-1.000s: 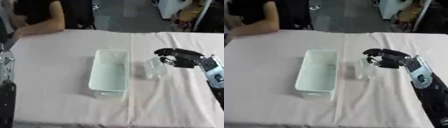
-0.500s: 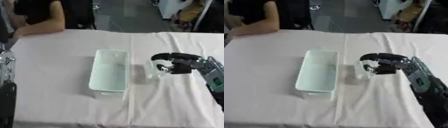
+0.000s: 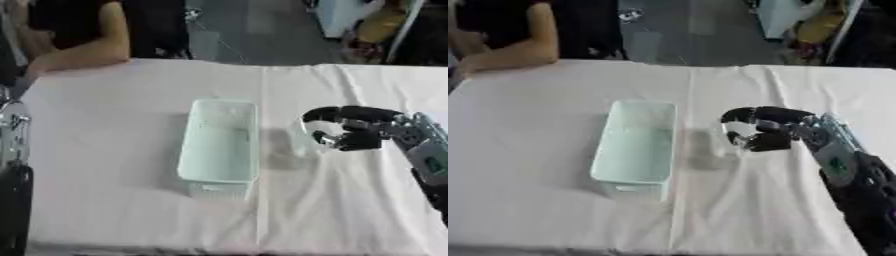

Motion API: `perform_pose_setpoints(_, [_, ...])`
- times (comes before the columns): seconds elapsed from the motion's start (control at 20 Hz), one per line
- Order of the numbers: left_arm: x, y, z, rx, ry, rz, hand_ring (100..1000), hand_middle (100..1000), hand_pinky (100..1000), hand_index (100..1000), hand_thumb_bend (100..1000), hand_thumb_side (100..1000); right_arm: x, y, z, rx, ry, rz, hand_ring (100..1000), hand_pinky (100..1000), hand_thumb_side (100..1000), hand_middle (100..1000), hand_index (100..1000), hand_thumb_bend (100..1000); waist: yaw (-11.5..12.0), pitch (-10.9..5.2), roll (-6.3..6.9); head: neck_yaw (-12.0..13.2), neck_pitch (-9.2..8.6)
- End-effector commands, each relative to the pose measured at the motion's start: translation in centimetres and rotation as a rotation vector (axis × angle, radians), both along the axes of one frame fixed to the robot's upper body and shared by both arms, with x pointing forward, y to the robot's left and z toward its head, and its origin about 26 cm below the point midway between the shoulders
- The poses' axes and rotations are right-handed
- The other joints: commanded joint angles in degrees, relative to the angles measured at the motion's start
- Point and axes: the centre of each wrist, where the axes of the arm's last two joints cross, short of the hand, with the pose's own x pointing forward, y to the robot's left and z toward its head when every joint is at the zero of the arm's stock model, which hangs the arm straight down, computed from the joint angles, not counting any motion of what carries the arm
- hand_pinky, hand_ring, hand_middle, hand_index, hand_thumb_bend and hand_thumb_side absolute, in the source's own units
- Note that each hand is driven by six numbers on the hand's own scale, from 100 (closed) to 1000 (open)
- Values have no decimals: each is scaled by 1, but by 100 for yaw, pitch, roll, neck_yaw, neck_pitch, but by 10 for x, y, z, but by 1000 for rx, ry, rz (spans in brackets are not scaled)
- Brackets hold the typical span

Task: Pick up objects on the table and place them in the box.

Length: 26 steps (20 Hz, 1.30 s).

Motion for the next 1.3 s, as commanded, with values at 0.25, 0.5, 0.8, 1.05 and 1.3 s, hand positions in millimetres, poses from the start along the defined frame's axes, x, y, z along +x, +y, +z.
perform_pose_setpoints(0.25, [-2, -2, 11, 18, -38, -16, 747, 753, 684, 796, 499, 754, 6, -4, -5, -65, 22, 87, 1000, 1000, 1000, 1000, 1000, 100, 8, -28, 13, -57, -5])
perform_pose_setpoints(0.5, [-2, -3, 11, 19, -38, -19, 747, 753, 685, 796, 501, 750, 10, -1, -2, -32, -27, 92, 1000, 1000, 963, 1000, 1000, 100, 15, -30, 13, -73, -5])
perform_pose_setpoints(0.8, [-2, -4, 11, 22, -39, -25, 747, 754, 685, 797, 503, 746, 17, 1, 0, -29, -38, 102, 1000, 1000, 967, 1000, 1000, 100, 25, -30, 10, -89, -5])
perform_pose_setpoints(1.05, [-1, -6, 12, 27, -40, -37, 748, 754, 686, 797, 501, 746, 28, 1, -9, -83, 6, 117, 1000, 1000, 978, 1000, 1000, 100, 57, -11, 7, -142, -5])
perform_pose_setpoints(1.3, [-1, -7, 12, 31, -42, -47, 748, 754, 687, 797, 498, 747, 35, 0, -16, -113, 1, 130, 1000, 1000, 965, 1000, 1000, 100, 75, 9, 3, -174, -5])
